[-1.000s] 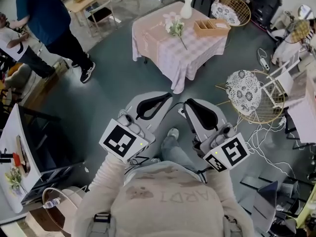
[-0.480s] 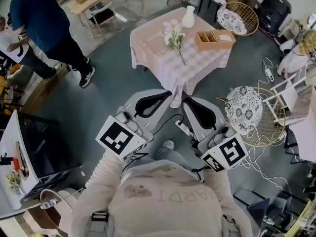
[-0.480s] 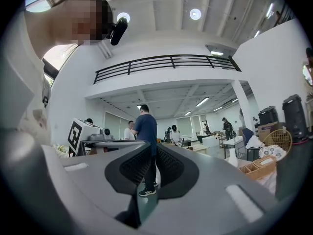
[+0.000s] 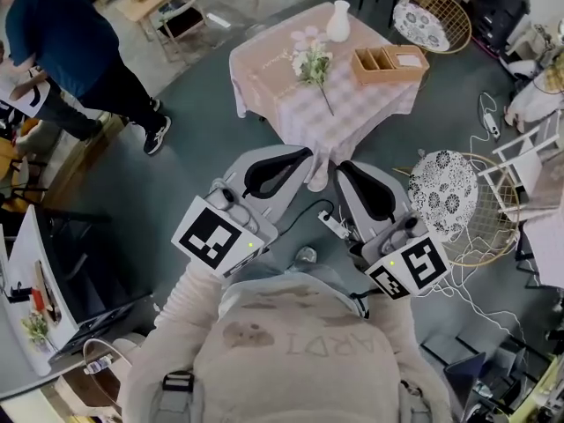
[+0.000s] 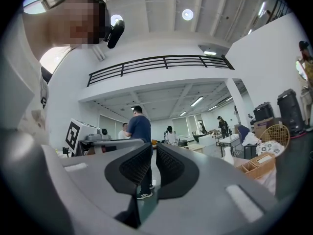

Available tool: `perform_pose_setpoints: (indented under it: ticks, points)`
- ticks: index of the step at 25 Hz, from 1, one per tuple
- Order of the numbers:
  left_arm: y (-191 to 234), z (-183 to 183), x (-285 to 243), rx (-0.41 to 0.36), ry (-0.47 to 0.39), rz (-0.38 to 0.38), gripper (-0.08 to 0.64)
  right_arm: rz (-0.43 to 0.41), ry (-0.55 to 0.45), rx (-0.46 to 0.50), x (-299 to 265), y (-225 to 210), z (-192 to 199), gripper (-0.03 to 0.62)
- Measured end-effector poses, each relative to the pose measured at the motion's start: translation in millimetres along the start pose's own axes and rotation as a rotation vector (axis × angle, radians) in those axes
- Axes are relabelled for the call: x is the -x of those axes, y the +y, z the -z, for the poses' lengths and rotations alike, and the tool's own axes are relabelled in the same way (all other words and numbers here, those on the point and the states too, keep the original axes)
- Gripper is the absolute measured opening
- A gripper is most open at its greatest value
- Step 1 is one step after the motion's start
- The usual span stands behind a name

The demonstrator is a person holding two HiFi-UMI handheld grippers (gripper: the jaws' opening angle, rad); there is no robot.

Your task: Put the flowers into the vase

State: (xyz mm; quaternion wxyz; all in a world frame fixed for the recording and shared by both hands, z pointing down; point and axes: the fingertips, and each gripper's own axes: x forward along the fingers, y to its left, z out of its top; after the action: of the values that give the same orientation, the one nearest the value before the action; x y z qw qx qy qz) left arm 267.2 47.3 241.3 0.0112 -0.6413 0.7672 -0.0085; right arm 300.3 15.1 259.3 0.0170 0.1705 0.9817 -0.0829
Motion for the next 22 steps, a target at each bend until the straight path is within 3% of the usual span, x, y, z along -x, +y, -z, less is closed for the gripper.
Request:
perform_pose_setpoints:
  ticks: [7,22]
  points:
    - [51,8,-16,-0.001,-0.019,0.094,0.0,0.08,0.001,-0.012,-49,-24,5,0.058]
    - [216,15,-23,0.025,-0.001,0.278,0.0,0.261,0.017,-0.031,-210,-56,10,0.058]
